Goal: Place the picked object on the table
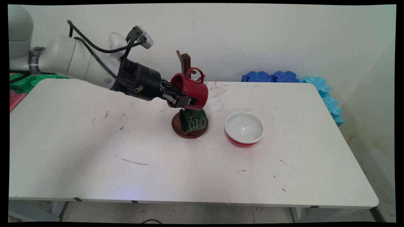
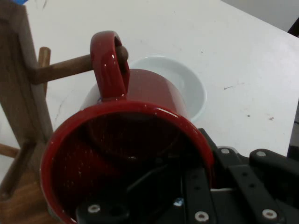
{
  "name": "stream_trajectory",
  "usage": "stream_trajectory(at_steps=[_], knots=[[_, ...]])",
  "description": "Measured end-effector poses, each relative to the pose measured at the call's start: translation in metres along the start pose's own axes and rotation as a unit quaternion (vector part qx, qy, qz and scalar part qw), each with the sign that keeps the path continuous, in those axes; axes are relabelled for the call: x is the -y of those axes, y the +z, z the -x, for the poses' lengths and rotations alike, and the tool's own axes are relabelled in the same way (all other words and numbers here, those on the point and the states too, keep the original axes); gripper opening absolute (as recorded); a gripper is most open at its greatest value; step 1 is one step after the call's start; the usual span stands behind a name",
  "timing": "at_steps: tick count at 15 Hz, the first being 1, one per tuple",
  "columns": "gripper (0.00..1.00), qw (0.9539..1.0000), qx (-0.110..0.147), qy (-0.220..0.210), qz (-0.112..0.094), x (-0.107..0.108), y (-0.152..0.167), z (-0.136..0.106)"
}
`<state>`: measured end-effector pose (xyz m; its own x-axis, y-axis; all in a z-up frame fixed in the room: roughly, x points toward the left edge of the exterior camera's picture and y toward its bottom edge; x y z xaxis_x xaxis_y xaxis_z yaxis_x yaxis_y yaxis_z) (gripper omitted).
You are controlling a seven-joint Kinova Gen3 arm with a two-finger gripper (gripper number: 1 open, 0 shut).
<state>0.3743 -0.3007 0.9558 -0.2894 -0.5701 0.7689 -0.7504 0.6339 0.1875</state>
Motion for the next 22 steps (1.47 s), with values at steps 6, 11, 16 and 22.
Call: stream_trajectory(at_steps=[6, 11, 16, 22], knots=[[0.0, 0.9999, 0.001, 0.004, 0.009, -0.007, -0.005, -0.002], [0.0, 0.9998, 0.005, 0.009, 0.017, -0.012, -0.01, -0.002], [0.0, 0.9995, 0.013, 0.017, 0.024, -0.014, -0.019, -0.001], [0.0, 0.9986, 0.03, 0.033, 0.028, -0.009, -0.036, 0.002]])
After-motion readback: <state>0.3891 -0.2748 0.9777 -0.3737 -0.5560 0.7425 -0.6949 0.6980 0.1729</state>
